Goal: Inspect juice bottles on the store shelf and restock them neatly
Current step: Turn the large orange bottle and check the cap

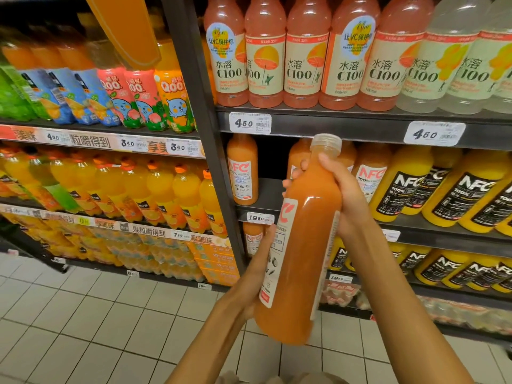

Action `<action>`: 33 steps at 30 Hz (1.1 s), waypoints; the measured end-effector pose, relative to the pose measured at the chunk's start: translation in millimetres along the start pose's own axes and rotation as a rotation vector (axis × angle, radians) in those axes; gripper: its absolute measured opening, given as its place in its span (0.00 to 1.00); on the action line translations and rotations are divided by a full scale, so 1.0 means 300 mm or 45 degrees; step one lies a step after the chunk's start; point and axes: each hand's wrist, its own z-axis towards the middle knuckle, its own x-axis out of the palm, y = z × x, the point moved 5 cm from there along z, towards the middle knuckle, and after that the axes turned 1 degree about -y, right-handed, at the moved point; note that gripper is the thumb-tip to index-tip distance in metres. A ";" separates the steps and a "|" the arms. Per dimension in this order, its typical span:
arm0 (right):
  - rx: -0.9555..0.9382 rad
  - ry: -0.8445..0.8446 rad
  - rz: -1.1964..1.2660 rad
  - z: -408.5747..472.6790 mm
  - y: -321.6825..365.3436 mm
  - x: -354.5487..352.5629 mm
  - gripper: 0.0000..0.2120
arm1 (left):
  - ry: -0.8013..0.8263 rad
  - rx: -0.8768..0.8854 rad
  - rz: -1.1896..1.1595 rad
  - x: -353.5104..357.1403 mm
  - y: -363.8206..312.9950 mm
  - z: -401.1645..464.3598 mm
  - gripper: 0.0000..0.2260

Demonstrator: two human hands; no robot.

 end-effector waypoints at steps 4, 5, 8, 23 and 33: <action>0.000 -0.161 -0.084 -0.001 0.019 -0.037 0.11 | 0.005 0.081 0.284 0.023 -0.076 0.004 0.24; 0.000 -0.214 -0.106 0.002 0.021 -0.048 0.11 | 0.013 0.103 0.335 0.031 -0.087 0.006 0.25; 0.060 -0.398 -0.206 0.017 0.011 -0.091 0.11 | 0.054 0.130 0.329 0.029 -0.073 -0.004 0.28; 0.308 -0.336 0.059 0.063 -0.130 -0.115 0.21 | 0.003 -0.017 -0.255 0.082 -0.067 -0.001 0.23; 0.417 -0.524 -0.199 0.064 -0.148 -0.188 0.15 | -0.013 -0.252 -0.138 0.042 0.003 -0.041 0.29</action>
